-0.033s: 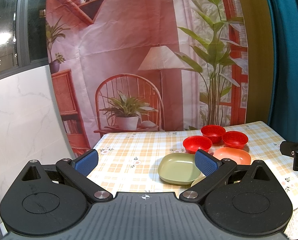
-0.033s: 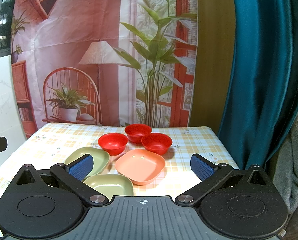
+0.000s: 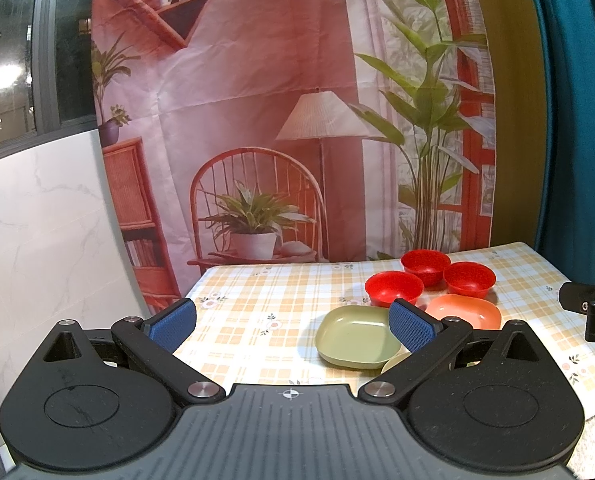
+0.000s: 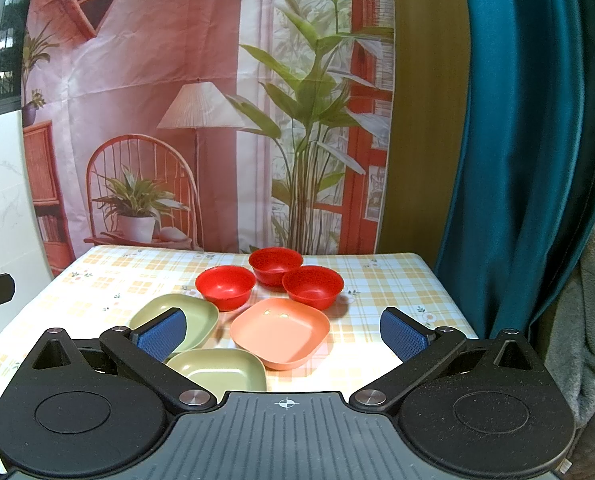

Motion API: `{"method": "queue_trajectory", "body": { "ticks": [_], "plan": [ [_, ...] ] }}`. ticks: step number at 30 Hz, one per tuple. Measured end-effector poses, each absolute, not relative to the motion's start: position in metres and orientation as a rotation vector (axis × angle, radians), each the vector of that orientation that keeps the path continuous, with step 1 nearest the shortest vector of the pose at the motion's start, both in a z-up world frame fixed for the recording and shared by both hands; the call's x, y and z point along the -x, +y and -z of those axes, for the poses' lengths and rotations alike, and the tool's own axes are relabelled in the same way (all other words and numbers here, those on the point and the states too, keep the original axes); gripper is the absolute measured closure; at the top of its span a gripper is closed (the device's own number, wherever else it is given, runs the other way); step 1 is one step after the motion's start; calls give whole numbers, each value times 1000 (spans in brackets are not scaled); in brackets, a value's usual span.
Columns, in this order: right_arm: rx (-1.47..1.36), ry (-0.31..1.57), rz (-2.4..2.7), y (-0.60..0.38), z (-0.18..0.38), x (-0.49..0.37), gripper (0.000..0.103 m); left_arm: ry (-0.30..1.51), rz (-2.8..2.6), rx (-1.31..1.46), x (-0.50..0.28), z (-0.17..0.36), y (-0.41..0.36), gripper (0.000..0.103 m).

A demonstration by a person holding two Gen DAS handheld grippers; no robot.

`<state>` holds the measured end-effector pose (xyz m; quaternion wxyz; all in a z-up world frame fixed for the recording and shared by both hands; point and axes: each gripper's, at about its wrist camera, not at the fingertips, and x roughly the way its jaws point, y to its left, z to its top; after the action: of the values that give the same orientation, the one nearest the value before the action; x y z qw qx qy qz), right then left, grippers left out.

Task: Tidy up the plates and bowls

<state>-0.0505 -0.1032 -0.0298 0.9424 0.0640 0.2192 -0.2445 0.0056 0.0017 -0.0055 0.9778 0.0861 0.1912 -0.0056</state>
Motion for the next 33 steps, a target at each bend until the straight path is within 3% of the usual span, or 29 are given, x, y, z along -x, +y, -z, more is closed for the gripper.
{"method": "queue_trajectory", "body": {
  "ticks": [16, 33],
  "plan": [
    [-206, 300, 387, -148, 22, 32, 0, 319, -3, -194, -38, 8, 2, 0],
    [-231, 510, 371, -184, 111, -65, 0, 516, 15, -193, -128, 89, -6, 0]
  ]
}}
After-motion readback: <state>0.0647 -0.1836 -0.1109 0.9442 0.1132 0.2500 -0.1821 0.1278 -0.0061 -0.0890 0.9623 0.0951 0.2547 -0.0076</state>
